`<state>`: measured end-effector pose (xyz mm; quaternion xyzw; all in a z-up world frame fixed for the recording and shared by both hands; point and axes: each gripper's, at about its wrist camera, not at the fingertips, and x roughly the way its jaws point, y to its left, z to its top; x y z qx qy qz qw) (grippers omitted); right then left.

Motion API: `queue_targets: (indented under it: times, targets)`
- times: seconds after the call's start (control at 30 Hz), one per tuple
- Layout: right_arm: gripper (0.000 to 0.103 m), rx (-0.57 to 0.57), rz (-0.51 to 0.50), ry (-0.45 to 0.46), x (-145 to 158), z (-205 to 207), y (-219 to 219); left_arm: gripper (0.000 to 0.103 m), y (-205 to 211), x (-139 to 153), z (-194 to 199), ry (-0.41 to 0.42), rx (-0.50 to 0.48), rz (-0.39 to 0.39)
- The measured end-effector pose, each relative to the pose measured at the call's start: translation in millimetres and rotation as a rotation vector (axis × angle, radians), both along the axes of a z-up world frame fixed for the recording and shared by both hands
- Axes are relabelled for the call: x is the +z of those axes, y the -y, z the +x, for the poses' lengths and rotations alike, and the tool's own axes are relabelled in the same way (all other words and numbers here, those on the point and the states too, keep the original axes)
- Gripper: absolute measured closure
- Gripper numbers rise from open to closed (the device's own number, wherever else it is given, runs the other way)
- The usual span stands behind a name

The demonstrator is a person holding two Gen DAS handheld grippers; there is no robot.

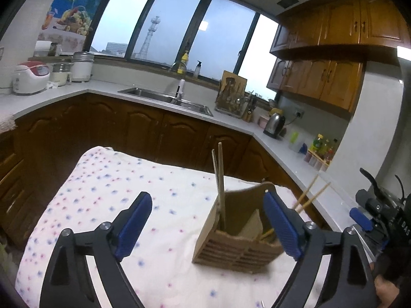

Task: Organize utensils
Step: 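Open both tools to release the chopsticks and pull back from the holder, then close the left tool on a wooden chopstick while the right tool grasps a steel chopstick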

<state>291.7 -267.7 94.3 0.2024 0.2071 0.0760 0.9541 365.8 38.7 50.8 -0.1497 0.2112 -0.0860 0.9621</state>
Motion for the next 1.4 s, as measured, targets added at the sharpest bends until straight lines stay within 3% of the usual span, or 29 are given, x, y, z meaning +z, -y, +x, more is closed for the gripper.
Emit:
queue_targets:
  times: [0.47,0.77,1.03,1.2,1.4]
  targets:
    - [0.014,0.03,-0.009,-0.024,0,-87,-5,0.007,-16,5,-112,-0.043,-0.016,-0.012]
    - [0.008,0.01,-0.098,-0.022,-6,-141,-12,0.006,-18,2,-182,-0.041,-0.003,0.005]
    - [0.008,-0.005,-0.126,-0.091,-31,-171,-14,0.006,-25,-7,-212,-0.106,0.009,0.027]
    - [0.008,-0.008,-0.122,-0.165,-50,-176,-13,0.006,-26,-8,-221,-0.154,0.025,0.039]
    - [0.008,0.005,-0.13,-0.191,-60,-178,-16,0.006,-24,-6,-225,-0.188,0.042,0.071]
